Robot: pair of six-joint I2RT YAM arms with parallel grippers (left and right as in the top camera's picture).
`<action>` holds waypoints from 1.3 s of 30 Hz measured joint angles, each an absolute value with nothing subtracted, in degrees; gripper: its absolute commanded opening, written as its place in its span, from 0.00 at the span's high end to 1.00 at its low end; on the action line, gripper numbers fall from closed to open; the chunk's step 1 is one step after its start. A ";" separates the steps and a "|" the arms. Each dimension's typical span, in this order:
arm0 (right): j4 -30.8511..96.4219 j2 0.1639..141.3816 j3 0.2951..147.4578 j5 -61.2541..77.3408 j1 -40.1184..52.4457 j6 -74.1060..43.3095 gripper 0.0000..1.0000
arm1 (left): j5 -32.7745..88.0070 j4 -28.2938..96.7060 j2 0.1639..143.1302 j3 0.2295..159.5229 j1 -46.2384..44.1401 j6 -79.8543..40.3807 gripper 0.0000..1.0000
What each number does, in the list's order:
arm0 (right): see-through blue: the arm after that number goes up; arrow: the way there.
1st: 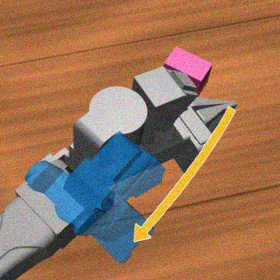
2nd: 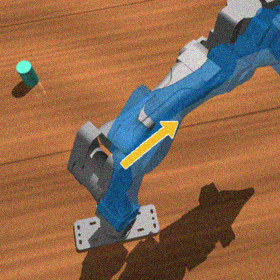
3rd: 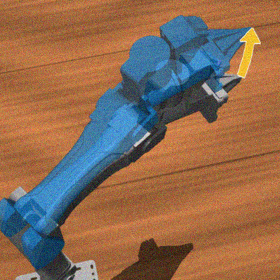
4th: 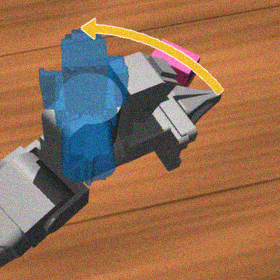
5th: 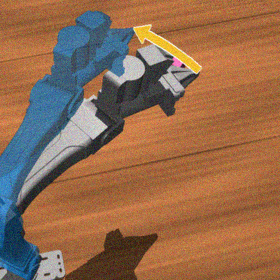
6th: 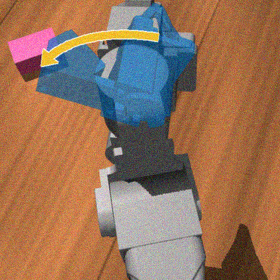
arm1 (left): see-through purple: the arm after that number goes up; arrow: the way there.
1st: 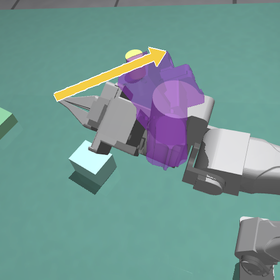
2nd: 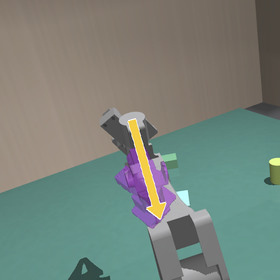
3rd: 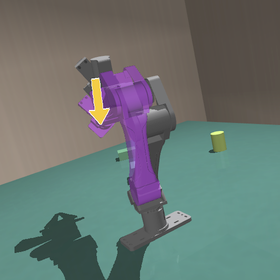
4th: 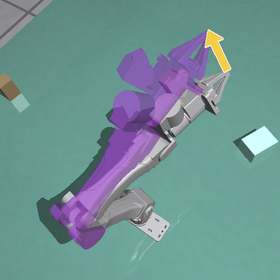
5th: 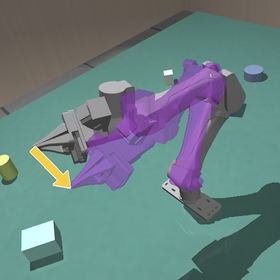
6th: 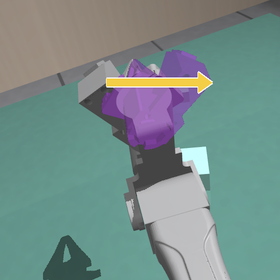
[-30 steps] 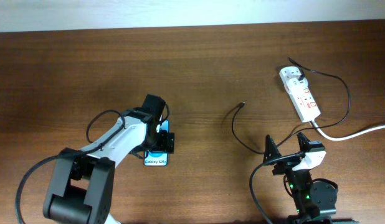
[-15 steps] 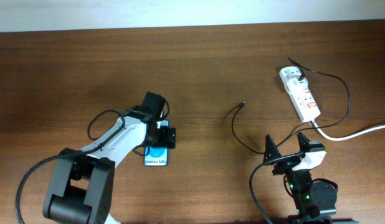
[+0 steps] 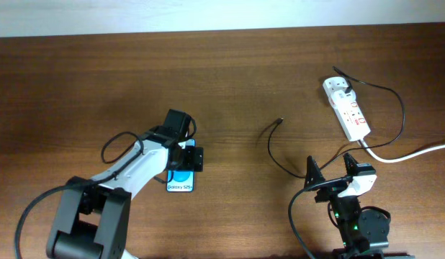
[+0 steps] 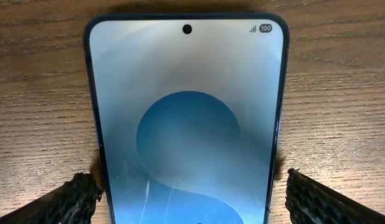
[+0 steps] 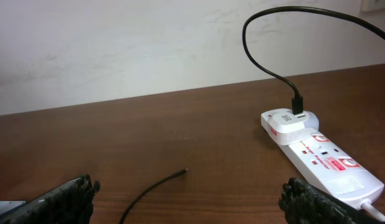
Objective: Plug charger to phone and switch on socket
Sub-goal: 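Close the left gripper on the phone's short edge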
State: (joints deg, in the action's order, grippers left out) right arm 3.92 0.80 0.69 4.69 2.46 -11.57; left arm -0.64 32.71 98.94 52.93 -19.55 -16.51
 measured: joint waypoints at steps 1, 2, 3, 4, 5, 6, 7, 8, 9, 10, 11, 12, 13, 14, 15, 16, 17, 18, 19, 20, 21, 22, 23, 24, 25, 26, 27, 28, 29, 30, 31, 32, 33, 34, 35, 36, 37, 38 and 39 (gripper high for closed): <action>3.90 0.80 0.69 4.69 2.46 -11.60 0.02 | -0.64 32.62 98.87 52.80 -19.55 -16.51 0.01; 3.90 0.80 0.69 4.69 2.46 -11.62 0.02 | -0.67 32.56 98.83 52.75 -19.55 -16.51 0.01; 3.92 0.80 0.69 4.69 2.46 -11.60 0.02 | -0.67 32.53 98.83 52.75 -19.55 -16.51 0.01; 3.90 0.80 0.69 4.69 2.44 -11.60 0.02 | -0.67 32.53 98.83 52.75 -19.55 -16.51 0.01; 3.92 0.80 0.69 4.69 2.44 -11.62 0.02 | -0.67 32.53 98.83 52.75 -19.55 -16.51 0.01; 3.92 0.80 0.69 4.69 2.46 -11.62 0.02 | -0.67 32.53 98.83 52.75 -19.55 -16.51 0.01; 3.92 0.80 0.69 4.69 2.46 -11.62 0.01 | -0.67 32.53 98.83 52.75 -19.55 -16.51 0.01; 3.90 0.80 0.69 4.69 2.46 -11.60 0.02 | -0.69 32.53 98.83 52.75 -19.55 -16.51 0.01; 3.90 0.80 0.69 4.69 2.46 -11.62 0.02 | -0.71 32.53 98.83 52.75 -19.55 -16.51 0.01; 3.90 0.80 0.69 4.69 2.46 -11.60 0.02 | -0.75 32.53 98.83 52.75 -19.59 -16.51 0.01; 3.90 0.80 0.69 4.69 2.46 -11.62 0.02 | -0.91 32.51 98.83 52.71 -19.66 -16.51 0.01; 3.92 0.80 0.69 4.69 2.46 -11.62 0.02 | -1.08 32.51 98.83 52.71 -19.73 -16.51 0.01; 3.92 0.80 0.69 4.69 2.46 -11.60 0.02 | -1.15 32.49 98.83 52.71 -19.77 -16.51 0.00; 3.90 0.80 0.69 4.69 2.46 -11.60 0.02 | -1.17 32.49 98.83 52.71 -19.81 -16.51 0.00; 3.90 0.80 0.69 4.69 2.46 -11.60 0.02 | -1.26 32.49 98.83 52.71 -19.81 -16.51 0.00; 3.92 0.80 0.69 4.69 2.44 -11.60 0.02 | -1.26 32.49 98.83 52.71 -19.84 -16.51 0.01; 3.92 0.80 0.69 4.69 2.46 -11.60 0.02 | -1.32 32.49 98.83 52.69 -19.84 -16.51 0.03; 3.90 0.80 0.69 4.69 2.46 -11.64 0.02 | -1.34 32.49 98.83 52.69 -19.81 -16.51 0.04; 3.90 0.80 0.69 4.69 2.46 -11.62 0.02 | -1.56 32.49 98.83 52.64 -19.81 -16.47 0.05; 3.92 0.80 0.69 4.69 2.44 -11.60 0.02 | -1.69 32.47 98.83 52.60 -19.81 -16.49 0.06; 3.92 0.80 0.69 4.69 2.46 -11.57 0.02 | -1.98 32.47 98.83 52.53 -19.81 -16.47 0.09; 3.92 0.80 0.69 4.69 2.46 -11.62 0.02 | -2.02 32.47 98.83 52.51 -19.81 -16.47 0.10; 3.90 0.80 0.69 4.69 2.46 -11.60 0.02 | -2.22 32.47 98.83 52.49 -19.81 -16.51 0.09; 3.92 0.80 0.69 4.69 2.46 -11.62 0.02 | -2.42 32.47 98.83 52.45 -19.81 -16.36 0.09; 3.92 0.80 0.69 4.69 2.44 -11.60 0.02 | -2.50 32.47 98.83 52.42 -19.81 -16.32 0.09; 3.90 0.80 0.69 4.69 2.46 -11.60 0.02 | -2.57 32.47 98.83 52.42 -19.81 -16.29 0.09; 3.90 0.80 0.69 4.69 2.46 -11.60 0.02 | -2.57 32.47 98.83 52.42 -19.81 -16.32 0.08; 3.92 0.80 0.69 4.69 2.46 -11.60 0.02 | -2.57 32.42 98.83 52.38 -19.81 -16.32 0.05; 3.90 0.80 0.69 4.69 2.46 -11.62 0.02 | -2.55 32.42 98.83 52.36 -19.81 -16.32 0.05; 3.90 0.80 0.69 4.69 2.46 -11.62 0.02 | -2.55 32.32 98.83 52.34 -19.84 -16.32 0.05; 3.90 0.80 0.69 4.69 2.46 -11.60 0.02 | -2.48 32.32 98.78 52.29 -19.84 -16.29 0.05; 3.90 0.80 0.69 4.69 2.46 -11.64 0.02 | -2.48 32.29 98.76 52.27 -19.84 -16.29 0.05; 3.90 0.80 0.69 4.69 2.46 -11.62 0.02 | -2.48 32.27 98.76 52.23 -19.84 -16.29 0.05; 3.92 0.80 0.69 4.69 2.44 -11.62 0.02 | -2.48 32.27 98.72 52.23 -19.84 -16.29 0.06; 3.90 0.80 0.69 4.69 2.46 -11.60 0.02 | -2.48 32.27 98.72 52.23 -19.84 -16.29 0.08; 3.90 0.80 0.69 4.69 2.46 -11.60 0.02 | -2.52 32.32 98.72 52.23 -19.81 -16.29 0.11; 3.90 0.80 0.69 4.69 2.46 -11.60 0.02 | -2.68 32.45 98.72 52.21 -19.81 -16.25 0.15; 3.90 0.80 0.69 4.69 2.46 -11.60 0.02 | -2.70 32.47 98.72 52.16 -19.81 -16.25 0.16; 3.92 0.80 0.69 4.69 2.46 -11.57 0.02 | -3.01 32.49 98.72 52.12 -19.81 -16.27 0.17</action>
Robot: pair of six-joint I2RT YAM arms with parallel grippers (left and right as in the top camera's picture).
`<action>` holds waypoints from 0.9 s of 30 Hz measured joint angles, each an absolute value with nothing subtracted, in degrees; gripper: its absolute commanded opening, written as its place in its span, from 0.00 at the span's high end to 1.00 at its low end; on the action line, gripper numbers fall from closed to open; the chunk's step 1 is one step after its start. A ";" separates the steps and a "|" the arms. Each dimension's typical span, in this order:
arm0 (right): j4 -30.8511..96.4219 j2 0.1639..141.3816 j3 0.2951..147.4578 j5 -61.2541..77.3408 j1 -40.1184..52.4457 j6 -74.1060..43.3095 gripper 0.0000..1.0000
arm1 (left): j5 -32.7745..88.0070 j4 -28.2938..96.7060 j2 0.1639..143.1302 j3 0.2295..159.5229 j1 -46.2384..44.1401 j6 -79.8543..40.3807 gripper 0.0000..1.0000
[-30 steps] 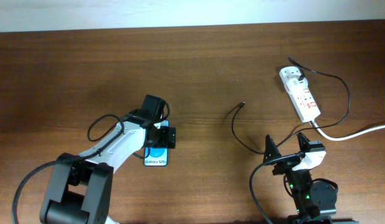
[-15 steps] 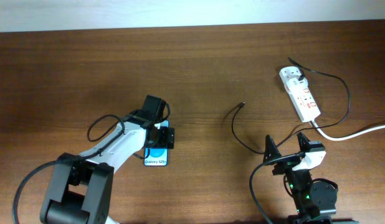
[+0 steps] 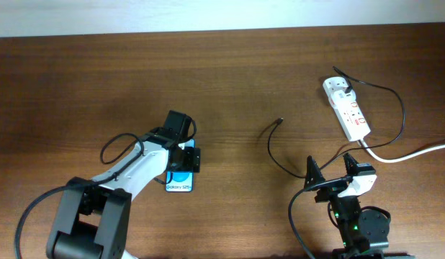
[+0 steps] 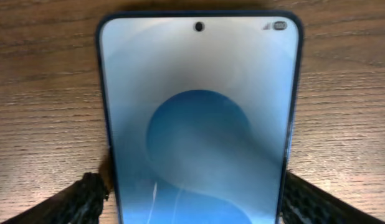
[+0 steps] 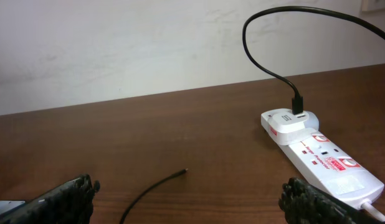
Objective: Plug charger to phone and switch on socket
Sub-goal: 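Close the left gripper on the phone's short edge, then lift the phone with the left gripper and tilt it upright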
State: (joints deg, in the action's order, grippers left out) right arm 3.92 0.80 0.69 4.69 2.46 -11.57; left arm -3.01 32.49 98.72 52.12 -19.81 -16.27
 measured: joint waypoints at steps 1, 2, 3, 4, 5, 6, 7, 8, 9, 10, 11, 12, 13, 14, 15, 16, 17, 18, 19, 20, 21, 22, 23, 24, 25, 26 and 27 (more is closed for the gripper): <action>3.90 0.80 0.69 4.69 2.44 -11.62 0.02 | -3.25 32.51 98.72 52.01 -19.81 -16.16 0.17; 3.90 0.80 0.69 4.69 2.44 -11.60 0.02 | -3.33 32.51 98.67 51.94 -19.79 -16.10 0.22; 3.90 0.80 0.69 4.69 2.46 -11.60 0.02 | -3.44 32.47 98.65 51.83 -19.81 -16.10 0.24; 3.90 0.80 0.69 4.69 2.44 -11.62 0.02 | -3.49 32.42 98.61 51.75 -19.81 -16.16 0.27; 3.90 0.80 0.69 4.69 2.46 -11.57 0.02 | -3.51 32.27 98.45 51.55 -19.81 -16.10 0.31; 3.90 0.80 0.69 4.69 2.46 -11.60 0.02 | -3.51 32.18 98.35 51.46 -19.81 -16.10 0.34; 3.92 0.80 0.69 4.69 2.44 -11.60 0.02 | -3.51 32.16 98.32 51.44 -19.81 -16.10 0.36; 3.90 0.80 0.69 4.69 2.44 -11.60 0.02 | -3.51 32.14 98.32 51.42 -19.81 -16.12 0.38; 3.90 0.80 0.69 4.69 2.44 -11.60 0.02 | -3.51 32.14 98.32 51.42 -19.81 -16.12 0.38; 3.90 0.80 0.69 4.69 2.46 -11.62 0.02 | -3.51 32.14 98.32 51.42 -19.81 -16.10 0.38; 3.92 0.80 0.69 4.69 2.46 -11.60 0.02 | -3.51 32.14 98.32 51.42 -19.81 -16.10 0.39; 3.90 0.80 0.69 4.69 2.44 -11.57 0.02 | -3.46 32.14 98.32 51.42 -19.81 -16.10 0.44; 3.90 0.80 0.69 4.69 2.46 -11.62 0.02 | -3.46 32.16 98.32 51.42 -19.81 -16.10 0.46; 3.90 0.80 0.69 4.69 2.44 -11.60 0.02 | -3.44 32.32 98.32 51.42 -19.81 -16.10 0.47; 3.90 0.80 0.69 4.69 2.44 -11.57 0.02 | -3.25 33.15 98.35 51.70 -19.81 -16.10 0.47; 3.92 0.80 0.69 4.69 2.44 -11.60 0.02 | -2.98 33.95 98.35 51.90 -19.81 -16.14 0.47; 3.90 0.80 0.69 4.71 2.46 -11.62 0.02 | -2.48 35.86 98.41 52.34 -19.79 -16.19 0.48; 3.90 0.80 0.69 4.69 2.46 -11.62 0.02 | -1.93 37.60 98.54 52.77 -19.75 -16.32 0.48; 3.92 0.80 0.69 4.71 2.44 -11.60 0.02 | -1.52 39.31 98.78 53.32 -19.75 -16.36 0.49; 3.90 0.80 0.69 4.69 2.46 -11.60 0.02 | -1.26 40.60 99.02 53.82 -19.75 -16.36 0.51; 3.90 0.80 0.69 4.71 2.46 -11.62 0.02 | -0.60 42.74 99.53 54.72 -19.75 -16.40 0.52; 3.90 0.80 0.69 4.69 2.44 -11.62 0.02 | 0.03 44.97 100.25 55.75 -19.75 -16.53 0.53; 3.92 0.80 0.69 4.69 2.46 -11.62 0.02 | 0.45 46.87 100.75 56.73 -19.75 -16.56 0.53; 3.90 0.80 0.69 4.69 2.46 -11.62 0.02 | 0.91 49.04 101.16 58.06 -19.75 -16.58 0.53; 3.90 0.80 0.69 4.69 2.46 -11.62 0.02 | 1.32 50.94 101.43 59.53 -19.75 -16.56 0.53; 3.92 0.80 0.69 4.69 2.44 -11.62 0.02 | 1.67 52.56 101.60 61.14 -19.75 -16.58 0.53; 3.92 0.80 0.69 4.69 2.46 -11.62 0.02 | 2.02 54.50 101.80 63.20 -19.75 -16.58 0.54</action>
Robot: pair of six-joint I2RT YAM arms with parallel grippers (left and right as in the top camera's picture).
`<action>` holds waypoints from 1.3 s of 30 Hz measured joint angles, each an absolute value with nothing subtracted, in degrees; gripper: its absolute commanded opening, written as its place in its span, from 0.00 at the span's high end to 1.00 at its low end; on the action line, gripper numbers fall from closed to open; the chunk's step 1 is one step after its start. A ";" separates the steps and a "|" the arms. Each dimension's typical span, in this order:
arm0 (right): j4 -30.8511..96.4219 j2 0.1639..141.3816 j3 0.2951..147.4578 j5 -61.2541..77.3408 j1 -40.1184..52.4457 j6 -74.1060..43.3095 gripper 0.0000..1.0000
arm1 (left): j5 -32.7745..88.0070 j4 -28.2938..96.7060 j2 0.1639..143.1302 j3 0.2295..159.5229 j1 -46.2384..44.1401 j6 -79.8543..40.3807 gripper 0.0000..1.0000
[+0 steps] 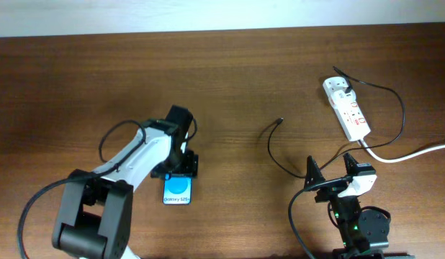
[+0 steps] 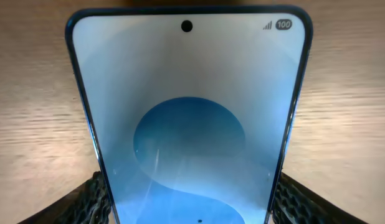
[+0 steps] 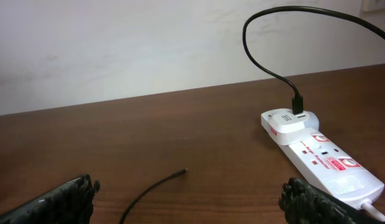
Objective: Plug charger to phone and switch on socket
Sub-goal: 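Lift the phone with the left gripper and tilt it upright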
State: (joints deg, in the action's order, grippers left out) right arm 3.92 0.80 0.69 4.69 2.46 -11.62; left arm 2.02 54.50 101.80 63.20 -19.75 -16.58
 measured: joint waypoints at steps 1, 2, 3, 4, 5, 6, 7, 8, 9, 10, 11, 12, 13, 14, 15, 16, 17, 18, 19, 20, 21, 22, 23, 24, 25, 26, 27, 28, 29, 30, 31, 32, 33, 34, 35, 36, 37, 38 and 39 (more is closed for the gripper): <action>3.92 0.80 0.69 4.69 2.46 -11.60 0.02 | 2.31 55.61 101.80 65.08 -19.75 -16.58 0.54; 3.90 0.80 0.69 4.69 2.46 -11.60 0.02 | 2.61 57.08 101.80 67.29 -19.75 -16.58 0.53; 3.90 0.80 0.69 4.69 2.46 -11.60 0.02 | 3.03 58.46 101.80 69.38 -19.75 -16.58 0.54; 3.90 0.80 0.69 4.69 2.46 -11.57 0.02 | 3.44 59.68 101.80 71.31 -19.75 -16.60 0.53; 3.90 0.80 0.69 4.71 2.44 -11.57 0.02 | 4.19 60.93 101.80 73.28 -19.75 -16.62 0.53; 3.92 0.80 0.69 4.69 2.46 -11.60 0.02 | 5.13 62.22 101.80 75.02 -19.75 -16.62 0.53; 3.92 0.80 0.69 4.69 2.46 -11.64 0.01 | 6.13 63.29 101.80 76.44 -19.75 -16.71 0.53; 3.90 0.80 0.69 4.69 2.46 -11.64 0.02 | 7.09 64.05 101.80 77.56 -19.75 -16.80 0.53; 3.92 0.80 0.69 4.71 2.46 -11.60 0.02 | 8.23 64.64 101.80 78.78 -19.75 -17.10 0.53; 3.92 0.80 0.69 4.69 2.46 -11.62 0.02 | 9.50 65.17 101.80 79.94 -19.75 -17.87 0.52; 3.92 0.80 0.69 4.69 2.46 -11.62 0.02 | 10.28 65.39 101.80 80.64 -19.75 -18.46 0.52; 3.90 0.80 0.69 4.69 2.44 -11.57 0.02 | 11.42 65.54 101.80 81.38 -19.75 -19.49 0.51; 3.92 0.80 0.69 4.69 2.44 -11.62 0.02 | 12.56 65.49 101.80 81.78 -19.73 -20.64 0.52; 3.92 0.80 0.69 4.69 2.46 -11.62 0.02 | 13.58 65.54 101.80 82.00 -19.66 -21.56 0.52; 3.90 0.80 0.69 4.69 2.46 -11.60 0.02 | 15.35 65.56 101.80 82.08 -19.51 -23.03 0.53; 3.90 0.80 0.69 4.69 2.46 -11.62 0.02 | 16.56 65.56 101.80 82.08 -19.38 -23.99 0.53; 3.92 0.80 0.69 4.69 2.46 -11.57 0.02 | 17.15 65.56 101.80 82.08 -19.31 -24.56 0.53; 3.92 0.80 0.69 4.69 2.46 -11.60 0.02 | 18.81 65.56 101.80 82.08 -18.98 -26.68 0.53; 3.92 0.80 0.69 4.69 2.46 -11.60 0.01 | 19.70 65.56 101.80 82.08 -18.72 -27.83 0.53; 3.92 0.80 0.69 4.69 2.46 -11.60 0.02 | 20.73 65.56 101.80 82.08 -18.37 -28.99 0.53; 3.92 0.80 0.69 4.69 2.46 -11.60 0.02 | 21.85 65.56 101.80 82.08 -18.00 -29.98 0.53; 3.92 0.80 0.69 4.69 2.46 -11.60 0.02 | 23.27 65.56 101.80 82.08 -17.52 -30.79 0.53; 3.92 0.80 0.69 4.69 2.46 -11.60 0.02 | 24.34 65.58 101.80 82.08 -17.15 -31.18 0.54; 3.90 0.80 0.69 4.69 2.46 -11.60 0.02 | 26.02 65.67 101.80 82.08 -16.67 -31.64 0.54; 3.90 0.80 0.69 4.69 2.46 -11.60 0.02 | 27.49 65.98 101.80 82.08 -16.16 -32.05 0.55; 3.92 0.80 0.69 4.69 2.46 -11.60 0.02 | 30.28 67.22 101.80 82.08 -15.25 -32.62 0.56; 3.92 0.80 0.69 4.69 2.46 -11.62 0.02 | 31.66 67.92 101.80 82.08 -14.70 -32.80 0.56; 3.90 0.80 0.69 4.69 2.44 -11.62 0.02 | 33.52 68.88 101.80 82.08 -13.98 -32.88 0.56; 3.90 0.80 0.69 4.69 2.46 -11.62 0.02 | 34.89 69.67 101.80 82.08 -13.37 -33.06 0.56; 3.92 0.80 0.69 4.69 2.46 -11.60 0.02 | 36.01 70.30 101.80 82.08 -12.86 -33.08 0.56; 3.90 0.80 0.69 4.69 2.44 -11.57 0.02 | 37.30 70.96 101.80 82.08 -12.23 -33.19 0.57; 3.90 0.80 0.69 4.69 2.46 -11.60 0.02 | 38.52 71.37 101.80 82.08 -11.64 -33.30 0.55; 3.90 0.80 0.69 4.69 2.46 -11.57 0.02 | 40.01 71.59 101.80 82.08 -10.96 -33.32 0.55; 3.90 0.80 0.69 4.69 2.46 -11.62 0.02 | 40.84 71.66 101.80 82.08 -10.55 -33.32 0.55; 3.92 0.80 0.69 4.69 2.46 -11.62 0.02 | 41.50 71.75 101.80 82.08 -10.20 -33.36 0.55; 3.90 0.80 0.69 4.69 2.46 -11.55 0.02 | 42.04 71.83 101.80 82.08 -9.96 -33.50 0.55; 3.92 0.80 0.69 4.69 2.44 -11.60 0.02 | 42.41 71.85 101.80 82.08 -9.87 -33.50 0.54; 3.90 0.80 0.69 4.69 2.46 -11.57 0.02 | 42.78 71.85 101.80 82.08 -9.85 -33.50 0.54; 3.92 0.80 0.69 4.69 2.46 -11.62 0.02 | 43.07 71.88 101.80 82.08 -9.82 -33.50 0.54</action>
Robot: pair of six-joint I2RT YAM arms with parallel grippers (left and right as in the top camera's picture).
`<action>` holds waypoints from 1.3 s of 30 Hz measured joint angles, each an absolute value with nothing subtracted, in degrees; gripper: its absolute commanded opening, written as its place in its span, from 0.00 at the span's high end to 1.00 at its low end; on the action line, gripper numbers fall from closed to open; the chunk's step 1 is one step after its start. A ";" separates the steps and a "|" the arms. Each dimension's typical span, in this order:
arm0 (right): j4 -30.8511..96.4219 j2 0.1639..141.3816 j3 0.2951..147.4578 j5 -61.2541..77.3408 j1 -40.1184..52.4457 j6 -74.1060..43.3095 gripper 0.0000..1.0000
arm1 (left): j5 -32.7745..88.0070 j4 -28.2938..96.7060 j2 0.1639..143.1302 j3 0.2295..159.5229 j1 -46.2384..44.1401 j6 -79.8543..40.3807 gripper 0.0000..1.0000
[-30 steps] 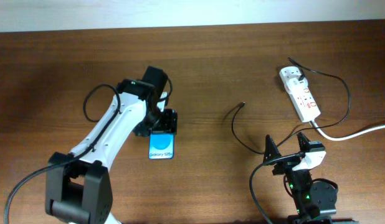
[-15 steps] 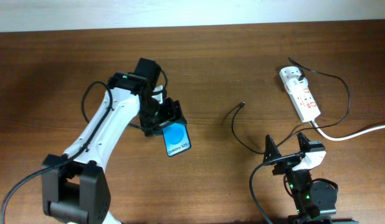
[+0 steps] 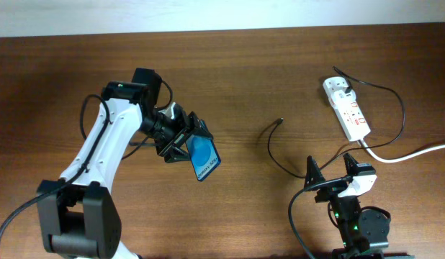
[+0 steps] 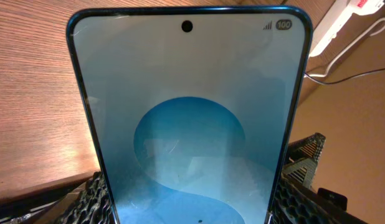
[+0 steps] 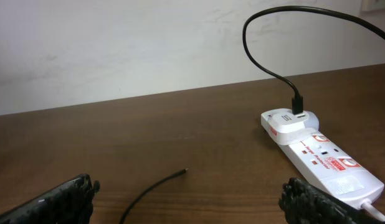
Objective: Plug charger to phone and switch on socket
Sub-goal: 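Lift the phone with the left gripper and tilt it upright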
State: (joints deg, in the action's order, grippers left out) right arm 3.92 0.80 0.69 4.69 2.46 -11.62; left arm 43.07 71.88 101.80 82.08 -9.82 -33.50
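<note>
My left gripper (image 3: 181, 138) is shut on a blue-screened phone (image 3: 204, 158), holding it tilted above the table left of centre; in the left wrist view the phone (image 4: 189, 118) fills the frame between the pads (image 4: 86, 199). The black charger cable lies with its free tip (image 3: 281, 121) near mid-table, seen also as the cable tip (image 5: 184, 170) from the right wrist. Its other end is plugged into the white power strip (image 3: 347, 109) at the far right, the power strip (image 5: 320, 155). My right gripper (image 3: 332, 174) stands open and empty at the near right.
A white mains lead (image 3: 417, 150) runs from the power strip off the right edge. The cable loops (image 3: 273, 155) across the table between the strip and my right arm. A pale wall (image 5: 149, 43) rises behind the table's far edge.
My left gripper has lifted the phone off the table, moved it away from the near edge and rightward, and tilted it. The right arm has not moved.
My left gripper first stood open around the phone lying flat on the table, then closed in on its sides. Later it gripped the phone, shifted slightly nearer. Now the phone hangs tilted in the air, closer to the cable tip.
</note>
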 measured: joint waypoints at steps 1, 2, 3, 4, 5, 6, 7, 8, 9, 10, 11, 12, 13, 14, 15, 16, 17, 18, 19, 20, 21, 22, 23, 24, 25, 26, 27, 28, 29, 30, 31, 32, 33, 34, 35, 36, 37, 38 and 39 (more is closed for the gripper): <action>3.92 0.80 0.69 4.69 2.44 -11.60 0.02 | 43.24 71.88 101.80 82.08 -9.82 -33.50 0.53; 3.92 0.80 0.69 4.69 2.44 -11.62 0.02 | 43.38 71.88 101.80 82.08 -9.85 -33.50 0.53; 3.90 0.80 0.69 4.69 2.46 -11.62 0.02 | 43.48 71.88 101.80 82.08 -9.82 -33.50 0.53; 3.90 0.80 0.69 4.69 2.46 -11.57 0.02 | 43.55 71.88 101.80 82.08 -9.82 -33.50 0.54; 3.92 0.80 0.69 4.69 2.46 -11.60 0.02 | 43.55 71.88 101.80 82.08 -9.82 -33.50 0.54; 3.90 0.80 0.69 4.69 2.46 -11.60 0.02 | 43.57 71.88 101.80 82.08 -9.82 -33.50 0.54; 3.92 0.80 0.69 4.69 2.46 -11.60 0.02 | 43.57 71.88 101.80 82.08 -9.82 -33.52 0.54; 3.92 0.80 0.69 4.69 2.44 -11.62 0.02 | 43.59 71.88 101.80 82.08 -9.82 -33.50 0.54; 3.92 0.80 0.69 4.69 2.46 -11.60 0.02 | 43.59 71.90 101.80 82.08 -9.82 -33.50 0.54; 3.92 0.80 0.69 4.69 2.44 -11.62 0.01 | 43.62 71.90 101.80 82.08 -9.82 -33.52 0.55; 3.90 0.80 0.69 4.69 2.46 -11.60 0.02 | 43.66 71.90 101.80 82.08 -9.82 -33.50 0.54; 3.90 0.80 0.69 4.69 2.44 -11.57 0.02 | 43.75 71.94 101.80 82.08 -9.82 -33.52 0.54; 3.92 0.80 0.69 4.69 2.44 -11.62 0.02 | 43.75 71.96 101.80 82.08 -9.82 -33.50 0.54; 3.92 0.80 0.69 4.69 2.44 -11.60 0.02 | 43.75 71.99 101.80 82.08 -9.82 -33.50 0.54; 3.90 0.80 0.69 4.69 2.46 -11.60 0.02 | 43.75 71.99 101.80 82.08 -9.82 -33.50 0.55; 3.90 0.80 0.69 4.69 2.44 -11.62 0.02 | 43.79 71.99 101.80 82.08 -9.82 -33.52 0.56; 3.92 0.80 0.69 4.69 2.46 -11.60 0.02 | 44.10 71.99 101.80 82.08 -9.82 -33.52 0.57; 3.90 0.80 0.69 4.69 2.46 -11.57 0.02 | 44.64 71.99 101.80 82.08 -9.82 -33.50 0.57; 3.92 0.80 0.69 4.69 2.46 -11.60 0.02 | 45.10 71.99 101.80 82.08 -9.82 -33.52 0.57; 3.92 0.80 0.69 4.69 2.46 -11.62 0.02 | 45.71 71.99 101.80 82.08 -9.82 -33.50 0.57; 3.92 0.80 0.69 4.69 2.46 -11.60 0.02 | 46.24 71.99 101.80 82.08 -9.82 -33.52 0.57; 3.90 0.80 0.69 4.69 2.46 -11.60 0.02 | 46.65 72.03 101.80 82.08 -9.82 -33.52 0.57; 3.90 0.80 0.69 4.69 2.44 -11.60 0.02 | 46.83 72.16 101.80 82.08 -9.82 -33.52 0.57; 3.92 0.80 0.69 4.69 2.46 -11.62 0.02 | 47.03 72.40 101.80 82.08 -9.82 -33.52 0.57; 3.92 0.80 0.69 4.69 2.46 -11.57 0.02 | 47.18 72.58 101.80 82.08 -9.82 -33.52 0.56; 3.90 0.80 0.69 4.69 2.46 -11.57 0.02 | 47.22 72.58 101.80 82.08 -9.82 -33.52 0.56; 3.92 0.80 0.69 4.69 2.46 -11.57 0.02 | 47.31 72.62 101.80 82.08 -9.82 -33.52 0.56; 3.90 0.80 0.69 4.69 2.46 -11.57 0.02 | 47.40 72.62 101.80 82.08 -9.82 -33.52 0.57; 3.92 0.80 0.69 4.69 2.46 -11.57 0.02 | 47.46 72.64 101.80 82.08 -9.82 -33.52 0.57; 3.92 0.80 0.69 4.69 2.46 -11.57 0.02 | 47.59 72.69 101.80 82.08 -9.82 -33.52 0.58; 3.90 0.80 0.69 4.69 2.46 -11.60 0.02 | 47.62 73.06 101.80 82.08 -9.82 -33.47 0.58; 3.92 0.80 0.69 4.69 2.46 -11.62 0.02 | 47.62 73.47 101.80 82.08 -9.82 -33.47 0.57; 3.92 0.80 0.69 4.69 2.46 -11.57 0.01 | 47.62 74.15 101.80 82.08 -9.82 -33.41 0.57; 3.92 0.80 0.69 4.69 2.46 -11.60 0.02 | 47.62 74.48 101.80 82.08 -9.82 -33.21 0.56; 3.90 0.80 0.69 4.69 2.44 -11.60 0.02 | 47.62 74.46 101.80 82.08 -9.82 -32.99 0.56; 3.92 0.80 0.69 4.69 2.46 -11.57 0.02 | 47.62 74.41 101.80 82.08 -9.82 -32.75 0.55; 3.90 0.80 0.69 4.69 2.46 -11.57 0.02 | 47.62 74.39 101.80 82.08 -9.82 -32.60 0.56; 3.92 0.80 0.69 4.69 2.46 -11.62 0.02 | 47.62 74.35 101.80 82.08 -9.82 -32.53 0.56; 3.92 0.80 0.69 4.69 2.46 -11.62 0.02 | 47.62 74.35 101.80 82.08 -9.82 -32.53 0.57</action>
State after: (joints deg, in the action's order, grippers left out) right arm 3.92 0.80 0.69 4.69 2.46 -11.62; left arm 47.62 74.35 101.80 82.08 -9.82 -32.53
